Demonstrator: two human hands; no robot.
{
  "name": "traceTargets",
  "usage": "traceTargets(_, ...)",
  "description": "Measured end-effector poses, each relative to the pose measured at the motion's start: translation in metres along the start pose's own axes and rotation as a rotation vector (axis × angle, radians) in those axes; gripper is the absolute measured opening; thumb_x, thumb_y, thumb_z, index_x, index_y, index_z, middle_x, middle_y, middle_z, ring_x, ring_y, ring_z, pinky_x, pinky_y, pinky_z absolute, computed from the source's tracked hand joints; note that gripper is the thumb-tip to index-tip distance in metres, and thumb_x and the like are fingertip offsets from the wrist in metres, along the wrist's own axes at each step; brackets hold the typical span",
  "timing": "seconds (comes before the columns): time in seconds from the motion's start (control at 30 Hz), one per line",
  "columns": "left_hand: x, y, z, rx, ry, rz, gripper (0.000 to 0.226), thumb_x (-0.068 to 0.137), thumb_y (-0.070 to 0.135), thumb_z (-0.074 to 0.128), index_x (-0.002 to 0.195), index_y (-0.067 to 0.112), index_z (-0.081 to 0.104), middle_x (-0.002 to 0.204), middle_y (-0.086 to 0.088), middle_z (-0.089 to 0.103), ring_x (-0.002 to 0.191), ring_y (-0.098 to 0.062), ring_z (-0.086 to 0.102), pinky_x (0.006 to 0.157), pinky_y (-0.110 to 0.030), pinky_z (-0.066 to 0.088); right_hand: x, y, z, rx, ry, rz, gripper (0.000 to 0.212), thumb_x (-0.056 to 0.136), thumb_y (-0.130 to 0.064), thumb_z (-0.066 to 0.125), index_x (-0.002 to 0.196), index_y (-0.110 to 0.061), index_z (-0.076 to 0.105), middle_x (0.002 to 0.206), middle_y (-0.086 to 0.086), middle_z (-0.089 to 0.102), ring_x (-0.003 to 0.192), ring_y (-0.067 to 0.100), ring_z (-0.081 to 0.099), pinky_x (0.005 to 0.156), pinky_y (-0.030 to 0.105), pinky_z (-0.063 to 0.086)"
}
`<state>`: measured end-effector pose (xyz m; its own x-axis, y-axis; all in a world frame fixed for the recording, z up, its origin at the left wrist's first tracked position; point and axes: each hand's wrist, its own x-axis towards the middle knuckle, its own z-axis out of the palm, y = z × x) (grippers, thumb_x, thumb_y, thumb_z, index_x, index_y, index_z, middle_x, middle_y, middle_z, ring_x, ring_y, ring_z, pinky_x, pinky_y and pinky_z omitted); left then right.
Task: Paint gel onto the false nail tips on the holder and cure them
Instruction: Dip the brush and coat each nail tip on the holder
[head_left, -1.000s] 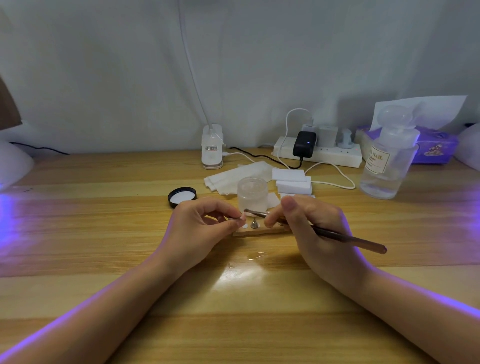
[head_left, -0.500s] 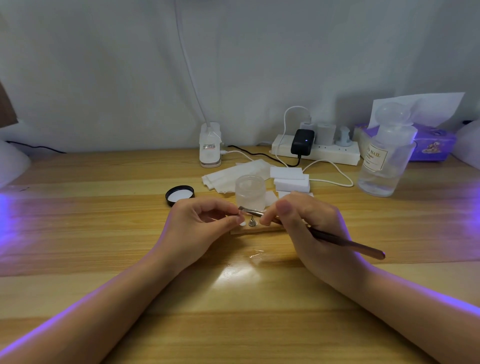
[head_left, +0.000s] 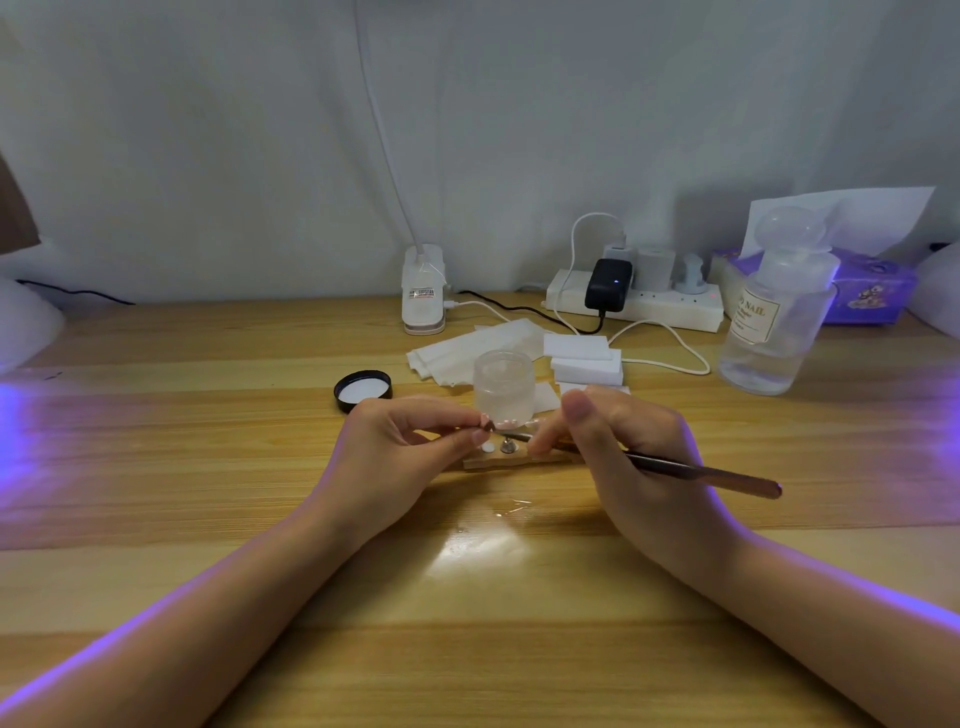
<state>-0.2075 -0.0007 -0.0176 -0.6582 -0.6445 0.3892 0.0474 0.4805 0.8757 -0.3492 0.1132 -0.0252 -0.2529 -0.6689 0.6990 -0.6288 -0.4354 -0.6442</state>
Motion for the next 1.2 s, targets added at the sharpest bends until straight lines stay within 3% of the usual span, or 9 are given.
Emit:
traceTargets(0.1,0.0004,-0.0004,-0.0002,0.009,-0.003,-0.012,0.015,0.064,0.02,0.068,0.077,0.024,0.073,0.082,0.01,0.072,0.076,-0.003,0.065,0.065,-0.012,0.051,-0.001,-0.0017,-0.0002,0.051,0.021,0.017,0.045,0.091,-0.047,0.032,0.069,-0.024,0.064,0.072,-0.008,0.066,0.072,0.001,0.062,0.067,0.011,0.045)
traceTargets(0.33,0.0001,0.001,-0.0002,0.024,-0.014,-0.016,0.014,0.064,0.02,0.068,0.077,0.024,0.073,0.081,0.009,0.072,0.075,-0.004,0.065,0.069,-0.017,0.053,0.0008,-0.0015,-0.0001,0.0,0.0,0.002,0.047,0.09,-0.039,0.035,0.074,-0.011,0.068,0.075,-0.015,0.063,0.073,-0.005,0.059,0.066,0.005,0.039)
traceTargets(0.5,-0.0001,-0.0014,-0.0018,0.047,-0.013,-0.062,0.013,0.071,0.008,0.073,0.081,0.017,0.075,0.08,0.001,0.072,0.08,-0.012,0.065,0.071,-0.025,0.053,-0.0009,-0.0017,0.0001,0.083,0.034,0.029,0.048,0.091,-0.049,0.032,0.067,-0.022,0.064,0.069,-0.008,0.065,0.068,0.0,0.061,0.065,0.008,0.044)
traceTargets(0.63,-0.001,0.0001,-0.0024,0.043,-0.031,-0.08,0.015,0.072,0.008,0.073,0.078,0.021,0.076,0.079,0.0,0.071,0.077,-0.015,0.065,0.071,-0.029,0.052,0.0015,-0.0008,0.001,-0.009,0.016,-0.016,0.05,0.092,-0.04,0.033,0.072,-0.01,0.067,0.073,-0.012,0.063,0.072,-0.005,0.059,0.066,0.006,0.039)
traceTargets(0.73,-0.0006,-0.0002,-0.0023,0.046,-0.017,-0.094,0.012,0.072,0.007,0.074,0.079,0.017,0.076,0.077,-0.002,0.07,0.076,-0.019,0.064,0.071,-0.035,0.052,0.0003,0.0015,0.0008,-0.024,-0.012,0.01,0.05,0.091,-0.044,0.035,0.072,-0.011,0.068,0.073,-0.013,0.064,0.073,-0.005,0.06,0.067,0.007,0.04)
traceTargets(0.87,-0.0006,0.0013,-0.0019,0.049,-0.011,-0.097,0.013,0.073,0.007,0.073,0.079,0.018,0.076,0.079,-0.003,0.071,0.08,-0.022,0.064,0.072,-0.033,0.052,-0.0011,0.0,-0.0002,0.072,0.029,0.058,0.049,0.09,-0.053,0.035,0.066,-0.023,0.065,0.068,-0.009,0.066,0.069,0.002,0.063,0.065,0.011,0.045)
traceTargets(1.03,-0.0003,0.0018,-0.0015,0.051,-0.031,-0.079,0.014,0.074,0.007,0.073,0.08,0.019,0.075,0.079,-0.004,0.07,0.081,-0.028,0.063,0.073,-0.038,0.053,0.0027,0.0009,0.0003,-0.054,0.014,-0.023,0.049,0.093,-0.046,0.033,0.075,-0.017,0.068,0.077,-0.019,0.061,0.077,-0.002,0.06,0.07,0.015,0.042)
traceTargets(1.2,-0.0008,0.0012,-0.0026,0.046,-0.036,-0.068,0.015,0.073,0.005,0.072,0.08,0.018,0.075,0.079,-0.003,0.07,0.079,-0.023,0.063,0.07,-0.03,0.053,-0.0008,0.0006,-0.0002,0.051,0.026,0.036,0.049,0.09,-0.05,0.035,0.067,-0.02,0.066,0.07,-0.005,0.067,0.07,0.003,0.063,0.066,0.013,0.046)
